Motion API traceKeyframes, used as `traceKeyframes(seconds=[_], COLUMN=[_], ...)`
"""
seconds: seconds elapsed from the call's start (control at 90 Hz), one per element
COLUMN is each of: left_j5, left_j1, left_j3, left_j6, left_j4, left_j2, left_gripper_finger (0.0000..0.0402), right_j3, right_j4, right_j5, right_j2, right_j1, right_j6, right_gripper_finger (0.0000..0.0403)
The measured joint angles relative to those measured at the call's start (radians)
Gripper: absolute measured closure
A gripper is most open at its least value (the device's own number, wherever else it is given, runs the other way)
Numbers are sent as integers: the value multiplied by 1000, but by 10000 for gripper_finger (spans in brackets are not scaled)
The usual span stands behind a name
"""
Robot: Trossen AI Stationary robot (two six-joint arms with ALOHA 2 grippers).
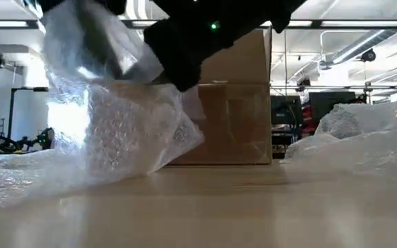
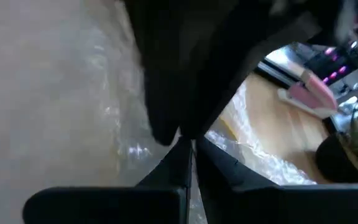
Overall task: Wrap mug
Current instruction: Wrap the orange mug with the bubble wrap
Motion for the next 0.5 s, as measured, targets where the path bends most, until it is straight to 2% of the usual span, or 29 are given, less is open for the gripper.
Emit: traceKeyframes(seconds=[0.2,0.311,0.5], left_j5=[0,-2,3], left_j1=[2,2,2], left_j3=[0,1,0], left_j6=[-45,-46,-45], left_j4=[-10,-10,-10], left_j2=[38,39,36], left_gripper_finger=[327,327,327], right_j3=[7,5,5], right_j4=[-71,-139,-422], right_j5=[17,16,7], right_j2=[-58,-132,-238], right_j1=[11,11,-22], right_j6=[12,52,151], right_gripper_finger=[401,401,400])
